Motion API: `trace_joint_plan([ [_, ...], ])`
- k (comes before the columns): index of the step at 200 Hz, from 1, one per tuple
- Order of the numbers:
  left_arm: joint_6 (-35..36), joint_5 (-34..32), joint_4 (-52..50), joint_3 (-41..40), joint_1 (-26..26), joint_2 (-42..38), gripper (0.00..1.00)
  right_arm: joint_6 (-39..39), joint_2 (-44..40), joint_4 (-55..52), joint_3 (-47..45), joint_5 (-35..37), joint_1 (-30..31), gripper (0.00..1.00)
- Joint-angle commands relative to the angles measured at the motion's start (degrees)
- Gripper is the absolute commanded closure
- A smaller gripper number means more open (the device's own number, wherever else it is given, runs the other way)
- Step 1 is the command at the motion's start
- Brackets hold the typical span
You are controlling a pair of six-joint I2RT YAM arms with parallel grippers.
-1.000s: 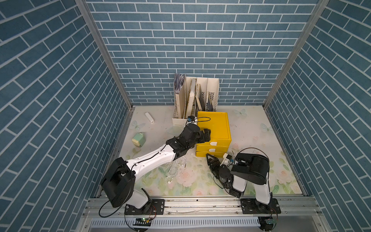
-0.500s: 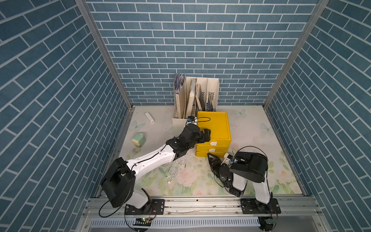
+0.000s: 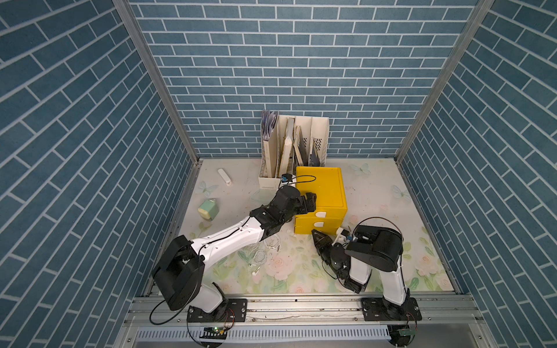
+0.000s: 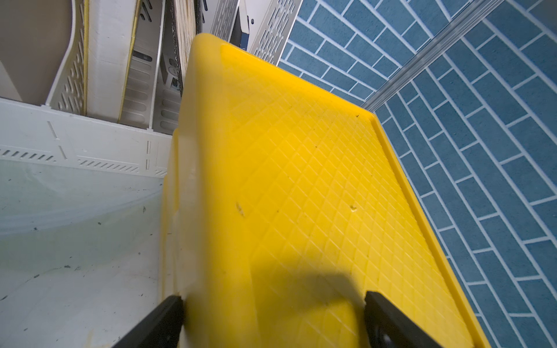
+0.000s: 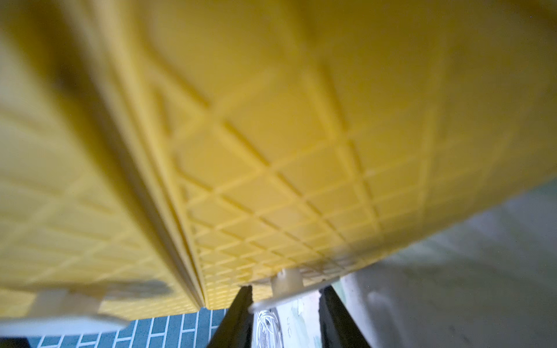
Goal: Place the wired earphones into the drawer by color
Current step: Adjust the storage box at the center of the board.
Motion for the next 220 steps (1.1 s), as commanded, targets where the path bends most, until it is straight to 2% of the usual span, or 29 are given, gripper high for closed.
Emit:
trace_joint_plan([
  [1, 2.5, 3.2, -16.5, -3.8, -0.4, 4.3, 0.03, -1.7, 0.6, 10.7, -1.3, 2.8, -2.4, 0.67],
  [39, 2.4, 2.9, -16.5, -3.8, -0.3, 4.5, 0.03, -1.6, -1.4, 10.7, -3.4, 2.9, -1.1, 0.71],
  [120, 2.4, 2.8, -16.6, -3.3, -0.4, 5.2, 0.03, -0.2, -6.1, 10.5, -8.6, 7.8, 6.2, 0.72],
  [129, 2.3, 2.9, -16.5, -3.3, -0.4, 5.3, 0.03, -0.3, -6.6, 10.4, -8.9, 8.2, 6.1, 0.69],
  [152, 2.2, 3.0, -16.3, -3.7, -0.4, 5.4, 0.03, -1.4, -7.7, 10.6, -9.0, 7.0, 4.5, 0.48],
  [167, 2.1, 3.0, -16.2, -3.9, -0.4, 5.2, 0.03, -2.7, -7.9, 10.6, -8.0, 5.3, 3.1, 0.41],
  [200, 2.2, 3.6, -15.8, -3.5, -0.4, 5.5, 0.03, -4.1, -8.4, 10.5, -7.4, 1.7, 0.1, 0.38],
  [220, 2.6, 3.3, -16.1, -2.5, -0.3, 6.0, 0.03, -4.4, -10.7, 10.3, -10.4, 0.9, -0.8, 0.39],
])
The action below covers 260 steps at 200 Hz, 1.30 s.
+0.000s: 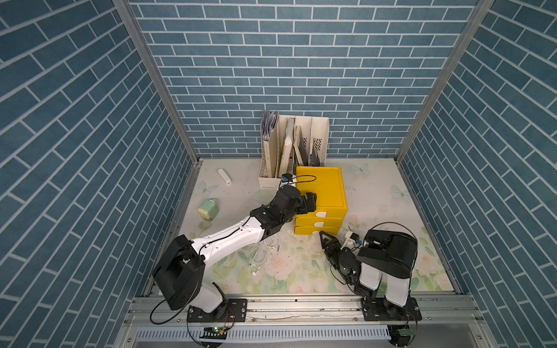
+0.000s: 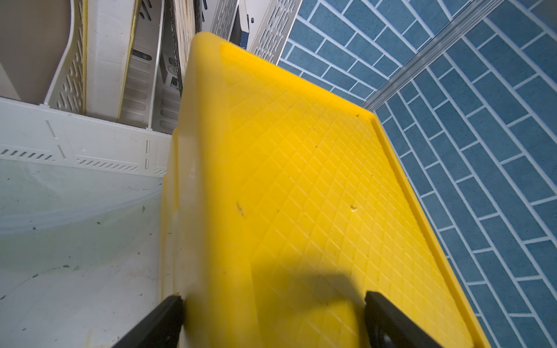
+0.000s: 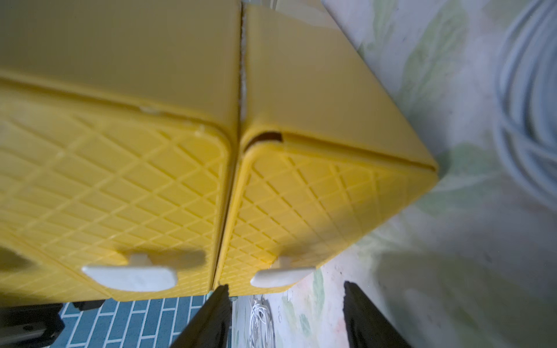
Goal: Place the wired earphones into the drawer by color
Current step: Adjust the storage box at the center of the board.
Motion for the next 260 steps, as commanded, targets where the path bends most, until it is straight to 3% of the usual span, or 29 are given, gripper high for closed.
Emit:
trace_joint_plan([
  [1, 2.8, 3.3, -15.9, -2.9, -0.3, 5.6, 0.03, -2.3, -2.8, 11.2, -2.9, -1.9, -1.0, 0.39],
  [34, 2.7, 3.0, -15.9, -2.5, -0.1, 5.2, 0.03, 0.7, -10.9, 6.0, -11.0, -3.1, -1.3, 0.46],
  [59, 2.6, 3.0, -16.2, -1.9, -0.1, 4.5, 0.03, 1.2, -26.3, -7.7, -15.4, -1.3, -1.5, 0.48],
  [75, 2.3, 2.9, -16.8, -1.3, -0.1, 4.0, 0.03, 0.6, -44.5, -28.9, -14.6, -1.0, -3.6, 0.52],
  [89, 2.0, 2.8, -17.4, -0.7, -0.1, 2.8, 0.03, -4.0, -64.2, -56.5, -9.2, -0.4, -5.6, 0.56],
  [109, 1.9, 2.5, -18.1, 0.6, -0.1, 0.1, 0.02, -7.5, -87.2, -87.6, -2.9, 3.0, -8.0, 0.69],
  [132, 2.4, 2.8, -19.2, 3.6, 0.0, -1.4, 0.00, -6.9, -99.9, -101.2, -3.7, -4.9, -18.5, 0.80],
  [154, 3.3, 3.5, -20.6, 7.1, 0.1, -2.6, 0.00, -9.8, -93.1, -94.3, -4.0, -16.3, -27.9, 0.81],
  [200, 5.3, 3.0, -23.1, 12.1, 1.1, -4.8, 0.00, -22.7, -56.4, -79.1, 11.3, -39.0, -47.9, 0.87],
  [224, 6.1, 3.9, -22.7, 12.4, 2.5, -5.1, 0.00, -27.4, -42.7, -75.1, 18.7, -47.5, -53.0, 0.86],
  [260, 8.8, 6.7, -21.7, 15.0, 4.9, -2.6, 0.00, -27.7, -23.8, -66.2, 27.1, -61.7, -53.5, 0.92],
])
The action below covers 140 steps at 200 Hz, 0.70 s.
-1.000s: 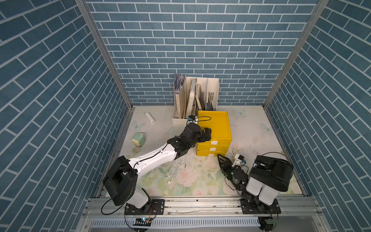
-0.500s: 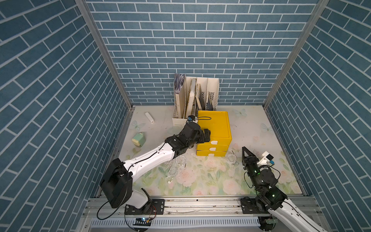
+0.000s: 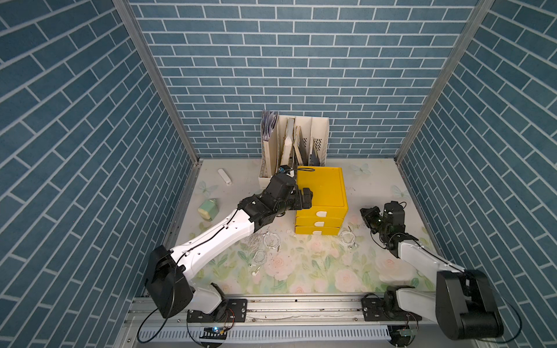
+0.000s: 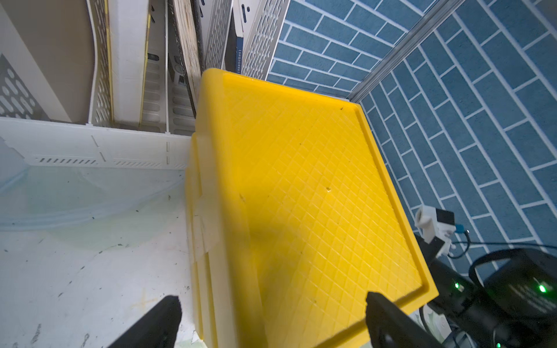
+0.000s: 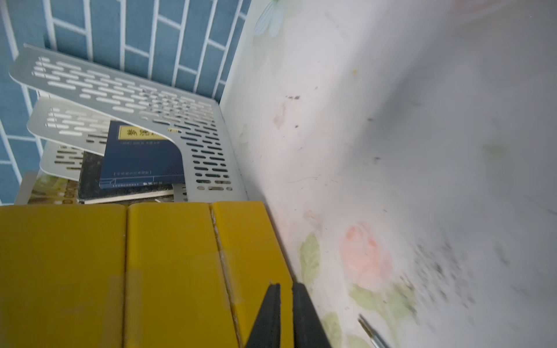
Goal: Place the wired earphones into the drawer by color
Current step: Adjust the storage box at the center of the board.
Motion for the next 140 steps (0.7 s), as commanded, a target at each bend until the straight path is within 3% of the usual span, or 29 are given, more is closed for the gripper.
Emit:
trace_joint_plan([
  [1, 3.1, 2.2, -0.5, 2.7, 1.6, 1.8, 0.00, -4.3, 8.9, 7.3, 4.1, -14.2, 0.4, 0.93],
  [75, 6.6, 3.5, -0.5, 6.1, 3.5, 7.2, 0.00, -7.3, 20.1, 7.7, 13.5, -17.9, 8.2, 0.92],
  [140, 7.5, 2.5, -1.3, 5.1, 4.6, 6.9, 0.00, -7.9, 29.0, 6.5, 24.6, -19.3, 13.1, 0.93],
])
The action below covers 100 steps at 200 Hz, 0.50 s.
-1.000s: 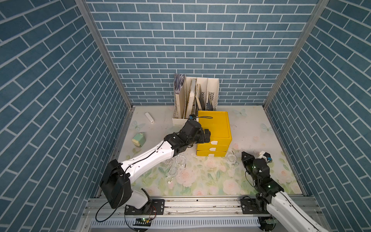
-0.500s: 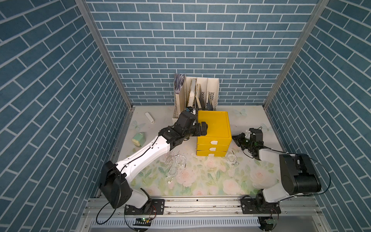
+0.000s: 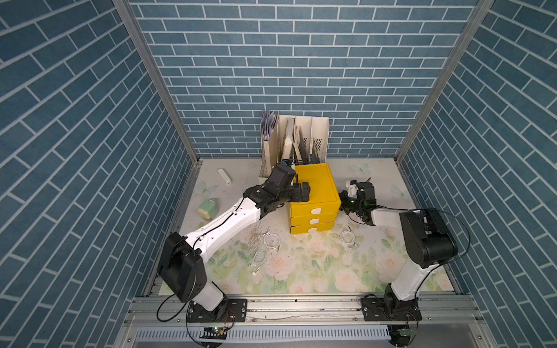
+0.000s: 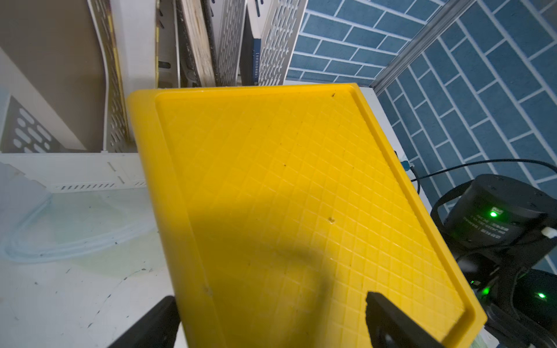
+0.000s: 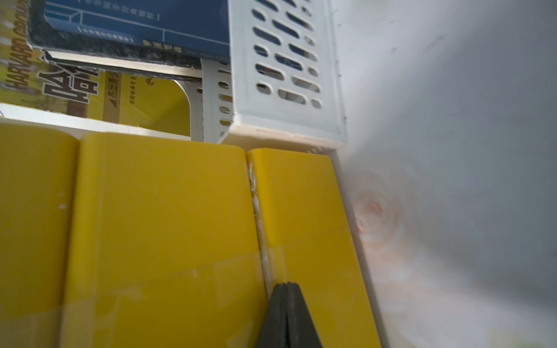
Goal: Place the wired earphones into the drawer by color
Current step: Adjust the storage box at the center of the board.
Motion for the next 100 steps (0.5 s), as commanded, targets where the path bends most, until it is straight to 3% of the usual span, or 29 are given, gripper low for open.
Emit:
trace_joint_plan([
  [1, 1.3, 0.5, 0.1, 0.0, 0.2, -0.2, 0.00, -1.8, 1.8, 0.8, 3.1, -3.8, 2.5, 0.93],
  [25, 1.5, 0.7, 0.1, -0.6, 0.4, 0.3, 0.00, -1.6, -2.0, 1.6, -1.3, -1.3, 0.0, 0.89],
  [63, 0.8, 0.9, 1.0, -3.5, 0.4, 0.5, 0.00, -1.0, -18.6, 2.3, -17.2, -2.1, -9.8, 0.66],
  [79, 0.5, 1.0, 1.3, -4.4, 0.4, 0.4, 0.01, -2.3, -26.4, -1.3, -21.1, -2.3, -10.1, 0.58],
  [100, 0.0, 0.9, 1.7, -5.7, 0.4, -0.2, 0.01, 1.6, -36.4, 0.1, -28.3, -3.1, -9.3, 0.50],
])
